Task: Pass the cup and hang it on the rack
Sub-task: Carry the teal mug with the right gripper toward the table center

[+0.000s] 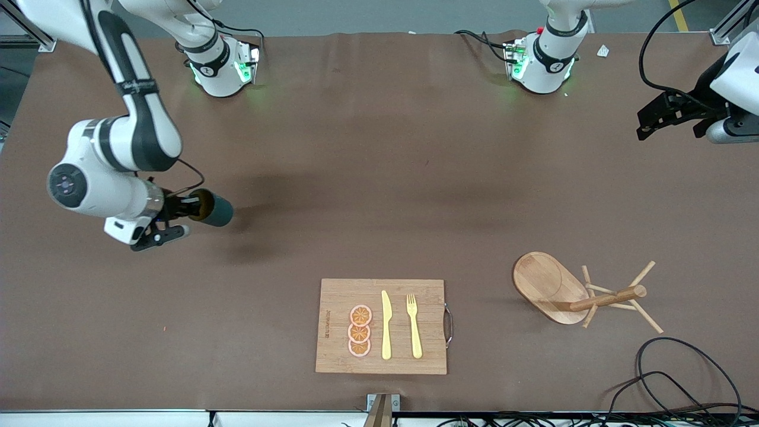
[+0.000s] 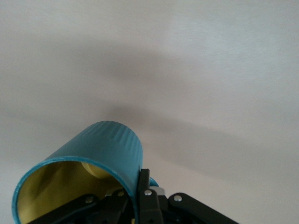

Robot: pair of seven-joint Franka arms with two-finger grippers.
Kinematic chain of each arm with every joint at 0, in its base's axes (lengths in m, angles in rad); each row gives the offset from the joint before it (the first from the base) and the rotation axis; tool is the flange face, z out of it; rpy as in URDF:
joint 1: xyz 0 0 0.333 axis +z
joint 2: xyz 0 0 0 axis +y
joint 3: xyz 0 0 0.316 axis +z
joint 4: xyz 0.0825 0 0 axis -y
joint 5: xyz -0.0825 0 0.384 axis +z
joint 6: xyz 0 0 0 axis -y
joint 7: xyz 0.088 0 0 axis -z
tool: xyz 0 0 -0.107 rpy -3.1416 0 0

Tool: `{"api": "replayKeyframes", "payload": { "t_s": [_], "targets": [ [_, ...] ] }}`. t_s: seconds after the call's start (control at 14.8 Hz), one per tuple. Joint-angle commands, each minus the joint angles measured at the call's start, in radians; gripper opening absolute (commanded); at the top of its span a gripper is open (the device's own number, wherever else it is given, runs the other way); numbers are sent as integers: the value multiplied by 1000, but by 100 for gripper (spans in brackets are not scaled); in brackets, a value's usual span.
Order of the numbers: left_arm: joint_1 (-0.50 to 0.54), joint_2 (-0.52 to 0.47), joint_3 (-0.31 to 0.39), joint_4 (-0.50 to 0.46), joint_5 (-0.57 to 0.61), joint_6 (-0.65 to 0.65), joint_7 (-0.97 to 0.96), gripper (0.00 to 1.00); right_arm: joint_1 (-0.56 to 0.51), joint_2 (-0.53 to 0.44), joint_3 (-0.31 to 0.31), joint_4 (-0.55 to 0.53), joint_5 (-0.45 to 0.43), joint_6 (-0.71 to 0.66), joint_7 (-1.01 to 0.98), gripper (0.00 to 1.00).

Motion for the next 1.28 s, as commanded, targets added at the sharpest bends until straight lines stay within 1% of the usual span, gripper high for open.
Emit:
{"api": "replayKeyframes", "payload": {
  "t_s": [0.0,0.14,0.34,0.54,0.81,1.08,1.22],
  "targets": [
    [17,7,-4,23,14,-16,9,100,134,-41,-9,-34,25,-1,250,0],
    [17,7,-4,23,14,-16,8,100,253,-35,-10,-31,28,17,468,0],
    [17,7,-4,23,14,-16,6,100,405,-18,-10,-26,28,103,793,0],
    [17,8,-4,23,14,-16,0,100,511,49,-10,-3,28,198,1018,0],
    [17,8,-4,21,14,-16,-2,100,585,168,-10,123,28,212,1194,0],
    [17,10,-4,21,14,-16,-3,100,618,247,-9,198,28,215,1183,0],
    [17,11,-4,21,14,-16,-3,100,642,281,-9,224,31,238,1190,0]
  ]
}}
